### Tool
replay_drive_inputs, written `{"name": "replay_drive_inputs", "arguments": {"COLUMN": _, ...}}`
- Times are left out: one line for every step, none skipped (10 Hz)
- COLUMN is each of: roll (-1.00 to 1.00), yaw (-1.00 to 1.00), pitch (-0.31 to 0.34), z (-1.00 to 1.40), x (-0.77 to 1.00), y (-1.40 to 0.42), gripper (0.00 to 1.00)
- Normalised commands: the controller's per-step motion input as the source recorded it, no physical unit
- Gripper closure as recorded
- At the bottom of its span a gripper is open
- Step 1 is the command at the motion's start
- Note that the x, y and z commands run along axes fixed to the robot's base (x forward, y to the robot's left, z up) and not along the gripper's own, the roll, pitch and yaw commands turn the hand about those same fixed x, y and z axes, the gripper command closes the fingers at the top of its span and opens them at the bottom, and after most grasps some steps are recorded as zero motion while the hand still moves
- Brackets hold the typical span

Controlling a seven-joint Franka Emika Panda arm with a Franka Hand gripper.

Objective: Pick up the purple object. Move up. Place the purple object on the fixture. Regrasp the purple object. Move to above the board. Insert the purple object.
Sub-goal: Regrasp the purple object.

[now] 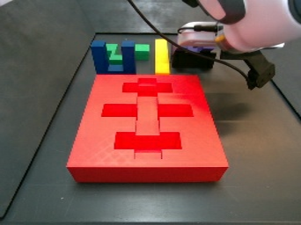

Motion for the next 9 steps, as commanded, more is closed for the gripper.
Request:
{"name": "replay_drive_inputs", "arguments": {"roll": 0.00, "yaw": 0.03, "pitch": -0.043, "z": -0.23, "x": 0.01, "y": 0.06, "gripper": 0.00}}
{"name": "replay_drive_inputs", "arguments": {"roll": -0.20, "yaw": 0.00, "pitch": -0.014, "z": 0.00, "x": 0.00, "y": 0.21, "gripper": 0.00}}
{"name": "replay_drive_inputs", "arguments": {"roll": -0.57, "yaw": 0.00, "pitch": -0.109, "z": 0.18, "x": 0.00, "y": 0.30, "gripper": 0.00}}
{"name": "replay_drive_inputs", "arguments": {"roll": -0.63, "yaw": 0.00, "pitch": -0.166, "z": 0.13, "x": 0.00, "y": 0.25, "gripper": 0.00}}
{"name": "replay_drive_inputs", "arguments": {"roll": -0.68, "yaw": 0.00, "pitch": -0.360, "z": 0.00, "x": 0.00, "y": 0.19, "gripper": 0.00}}
{"name": "replay_drive_inputs", "arguments": {"roll": -0.12, "yaw": 0.00, "pitch": -0.029, "z": 0.00, "x": 0.00, "y": 0.02, "gripper": 0.00}}
{"name": "replay_drive_inputs", "arguments": {"roll": 0.03, "yaw": 0.00, "pitch": 0.000, "z": 0.00, "x": 0.00, "y": 0.00, "gripper": 0.00}}
{"name": "replay_drive_inputs", "arguments": {"roll": 0.27, "yaw": 0.00, "pitch": 0.000, "z": -0.03, "x": -0.03, "y": -0.07, "gripper": 0.00}}
{"name": "replay_drive_inputs", "arguments": {"roll": 0.31, "yaw": 0.00, "pitch": 0.029, "z": -0.03, "x": 0.00, "y": -0.10, "gripper": 0.00}}
